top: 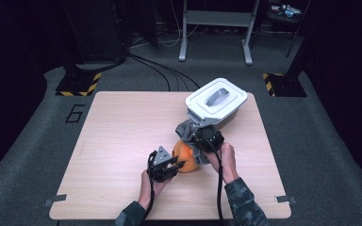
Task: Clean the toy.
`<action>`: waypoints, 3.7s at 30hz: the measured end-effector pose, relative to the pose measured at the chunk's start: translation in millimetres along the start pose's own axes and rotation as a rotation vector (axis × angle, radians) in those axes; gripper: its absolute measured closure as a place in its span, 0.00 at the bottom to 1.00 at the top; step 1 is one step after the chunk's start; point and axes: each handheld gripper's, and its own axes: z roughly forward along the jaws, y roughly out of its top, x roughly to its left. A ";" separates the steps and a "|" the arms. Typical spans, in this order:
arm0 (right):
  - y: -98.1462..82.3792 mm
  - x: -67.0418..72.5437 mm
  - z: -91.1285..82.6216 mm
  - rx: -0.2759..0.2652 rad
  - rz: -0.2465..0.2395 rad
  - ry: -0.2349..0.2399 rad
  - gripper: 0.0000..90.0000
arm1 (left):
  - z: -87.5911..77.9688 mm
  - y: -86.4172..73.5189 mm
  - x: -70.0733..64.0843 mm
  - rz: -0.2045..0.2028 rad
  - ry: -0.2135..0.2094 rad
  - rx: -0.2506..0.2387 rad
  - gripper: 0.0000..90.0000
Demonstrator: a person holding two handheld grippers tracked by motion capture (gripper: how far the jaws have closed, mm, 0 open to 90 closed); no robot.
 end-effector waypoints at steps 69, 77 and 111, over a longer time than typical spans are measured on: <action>-1.5 12.9 -1.3 -0.036 -0.032 0.064 0.86 | -13.9 4.9 5.9 0.081 -0.011 -0.035 0.75; -8.2 5.0 19.1 0.040 -0.040 -0.042 0.86 | -17.7 -2.4 12.6 0.054 -0.023 -0.047 0.77; 2.0 24.0 19.1 -0.005 -0.063 -0.010 0.85 | -30.4 7.8 6.3 0.038 -0.020 -0.015 0.78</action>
